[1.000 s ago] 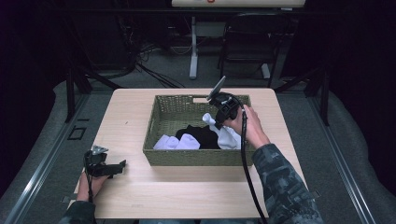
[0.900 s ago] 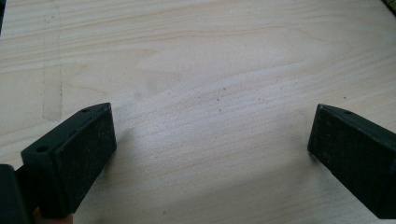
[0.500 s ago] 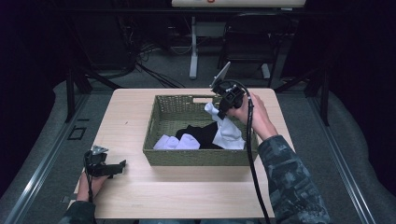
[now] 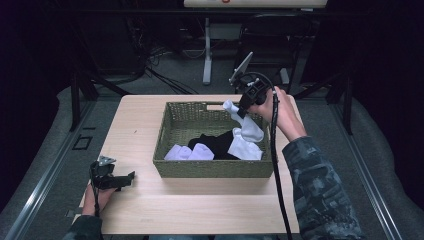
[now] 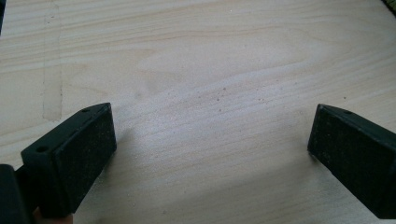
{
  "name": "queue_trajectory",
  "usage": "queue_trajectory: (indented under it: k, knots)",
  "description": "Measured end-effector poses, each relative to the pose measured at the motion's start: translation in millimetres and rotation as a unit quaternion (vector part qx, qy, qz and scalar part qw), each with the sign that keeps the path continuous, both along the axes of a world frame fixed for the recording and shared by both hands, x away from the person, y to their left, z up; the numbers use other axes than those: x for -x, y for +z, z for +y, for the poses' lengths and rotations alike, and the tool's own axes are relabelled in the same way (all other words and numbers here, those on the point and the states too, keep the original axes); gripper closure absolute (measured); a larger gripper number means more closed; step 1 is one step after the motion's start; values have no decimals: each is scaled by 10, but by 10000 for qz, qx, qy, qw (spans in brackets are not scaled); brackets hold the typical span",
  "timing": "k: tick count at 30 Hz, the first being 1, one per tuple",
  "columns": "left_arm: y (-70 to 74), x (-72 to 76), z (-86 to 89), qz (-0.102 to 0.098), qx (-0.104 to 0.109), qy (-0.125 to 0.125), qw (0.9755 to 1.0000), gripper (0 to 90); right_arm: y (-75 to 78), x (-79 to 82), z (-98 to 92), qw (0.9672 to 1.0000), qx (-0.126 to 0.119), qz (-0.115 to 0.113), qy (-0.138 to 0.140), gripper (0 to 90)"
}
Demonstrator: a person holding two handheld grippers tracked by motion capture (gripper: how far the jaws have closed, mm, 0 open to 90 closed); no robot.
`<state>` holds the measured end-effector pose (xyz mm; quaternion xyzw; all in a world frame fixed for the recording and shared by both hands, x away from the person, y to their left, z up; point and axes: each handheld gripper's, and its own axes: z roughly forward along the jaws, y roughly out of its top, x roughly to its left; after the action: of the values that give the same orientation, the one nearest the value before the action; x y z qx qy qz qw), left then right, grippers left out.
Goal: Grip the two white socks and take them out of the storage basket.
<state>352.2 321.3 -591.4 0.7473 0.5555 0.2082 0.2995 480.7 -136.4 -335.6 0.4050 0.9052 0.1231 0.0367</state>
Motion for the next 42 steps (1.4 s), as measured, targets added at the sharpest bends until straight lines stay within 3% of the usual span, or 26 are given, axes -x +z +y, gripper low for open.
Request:
queue_trajectory:
  k: [12,24,33,42]
  knots:
    - [9,1,5,54,2,-33,10000,9,240,24,-238,9997,-26,-170,-184,801]
    - [0,0,0,-2,1,1,10000,9,376,106,-731,9978,-86,-313,-581,801]
    - [0,0,0,2,0,-1,10000,9,371,153,-1161,9946,-72,-326,-980,800]
    - [0,0,0,-1,-1,2,10000,9,221,186,-1520,9891,-73,-330,-1430,800]
